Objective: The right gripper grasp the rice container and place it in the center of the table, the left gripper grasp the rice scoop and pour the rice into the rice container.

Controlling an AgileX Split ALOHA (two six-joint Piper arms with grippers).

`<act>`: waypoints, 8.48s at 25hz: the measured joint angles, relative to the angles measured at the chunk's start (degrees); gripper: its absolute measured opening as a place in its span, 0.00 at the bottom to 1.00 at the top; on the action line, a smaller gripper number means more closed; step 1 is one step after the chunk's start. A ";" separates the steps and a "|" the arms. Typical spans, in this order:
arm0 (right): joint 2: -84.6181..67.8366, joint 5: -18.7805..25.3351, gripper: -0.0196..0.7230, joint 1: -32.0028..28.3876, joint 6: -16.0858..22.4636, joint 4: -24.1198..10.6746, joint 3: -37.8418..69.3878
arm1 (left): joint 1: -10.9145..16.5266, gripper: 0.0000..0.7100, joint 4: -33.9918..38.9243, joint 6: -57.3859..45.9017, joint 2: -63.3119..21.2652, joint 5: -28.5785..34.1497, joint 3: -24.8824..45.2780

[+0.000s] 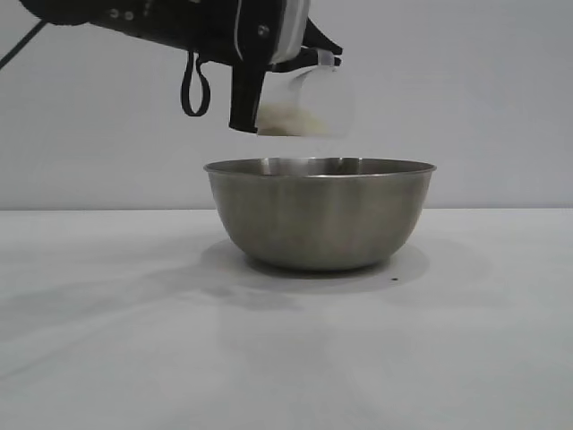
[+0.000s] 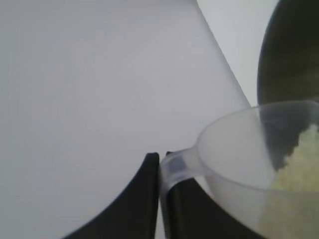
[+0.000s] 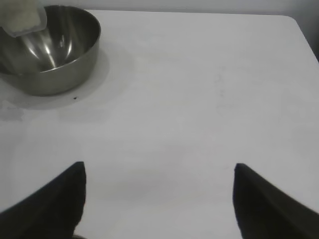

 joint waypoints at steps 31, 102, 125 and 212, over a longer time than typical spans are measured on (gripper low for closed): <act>0.00 0.00 0.79 0.00 0.00 0.00 0.00 | 0.00 0.00 3.42 31.01 3.06 -1.59 0.00; 0.00 0.00 0.79 0.00 0.00 0.00 0.00 | 9.23 0.00 -56.54 -82.27 9.57 -10.48 13.56; 0.00 0.00 0.79 0.00 0.00 0.00 0.00 | 9.23 0.25 -56.26 -82.27 12.66 -18.44 18.28; 0.00 0.00 0.79 0.00 0.00 0.10 0.00 | 9.23 0.68 -37.89 -89.84 -116.40 111.44 38.58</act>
